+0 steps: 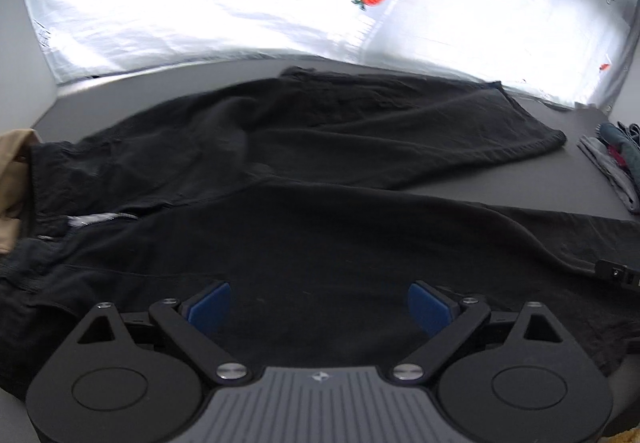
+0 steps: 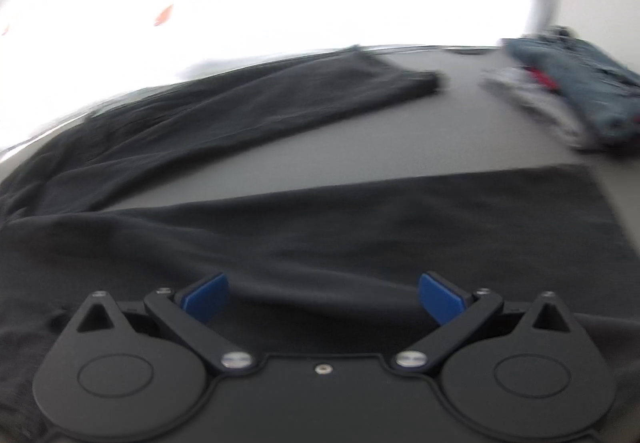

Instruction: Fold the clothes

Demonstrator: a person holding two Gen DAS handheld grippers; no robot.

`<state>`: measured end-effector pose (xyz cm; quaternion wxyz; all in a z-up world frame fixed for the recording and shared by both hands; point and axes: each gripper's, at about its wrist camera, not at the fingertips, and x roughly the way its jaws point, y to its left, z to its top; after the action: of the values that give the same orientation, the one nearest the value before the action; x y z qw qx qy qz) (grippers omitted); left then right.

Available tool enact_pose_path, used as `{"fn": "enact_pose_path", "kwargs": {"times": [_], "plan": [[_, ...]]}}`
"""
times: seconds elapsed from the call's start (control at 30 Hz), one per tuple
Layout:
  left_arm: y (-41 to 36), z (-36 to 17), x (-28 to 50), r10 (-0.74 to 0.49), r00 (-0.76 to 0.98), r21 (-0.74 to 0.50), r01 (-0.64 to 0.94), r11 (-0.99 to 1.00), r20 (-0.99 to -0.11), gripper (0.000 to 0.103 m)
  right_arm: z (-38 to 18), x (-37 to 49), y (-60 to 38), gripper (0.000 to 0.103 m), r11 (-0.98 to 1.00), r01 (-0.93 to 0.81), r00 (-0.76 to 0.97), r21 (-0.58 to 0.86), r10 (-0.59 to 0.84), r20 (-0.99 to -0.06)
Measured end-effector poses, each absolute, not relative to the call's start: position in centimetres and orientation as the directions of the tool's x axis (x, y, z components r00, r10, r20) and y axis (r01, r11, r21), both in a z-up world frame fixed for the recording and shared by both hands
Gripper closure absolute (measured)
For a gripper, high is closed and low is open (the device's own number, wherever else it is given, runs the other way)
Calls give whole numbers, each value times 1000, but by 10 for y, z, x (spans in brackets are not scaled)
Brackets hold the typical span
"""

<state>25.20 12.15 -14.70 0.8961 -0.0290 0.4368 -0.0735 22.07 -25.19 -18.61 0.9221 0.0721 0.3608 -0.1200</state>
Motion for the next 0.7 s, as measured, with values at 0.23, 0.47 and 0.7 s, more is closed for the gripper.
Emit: {"fn": "enact_pose_path", "kwargs": {"times": [0.23,0.47,0.7], "plan": [[15,-187,243,-195,473,-97,223,970,-859,7,-175,171,-418,1,848,529,641,22,-382,-666],[-38,-198,233,-51,496,-13,79,997,-867,1,-183,197,-492,15,920,387,698,55,-254,-670],[-50,-174,225,32,572,4,-51,999,-820,1,-198,254,-511,19,945,311,676,95,-150,-722]]}}
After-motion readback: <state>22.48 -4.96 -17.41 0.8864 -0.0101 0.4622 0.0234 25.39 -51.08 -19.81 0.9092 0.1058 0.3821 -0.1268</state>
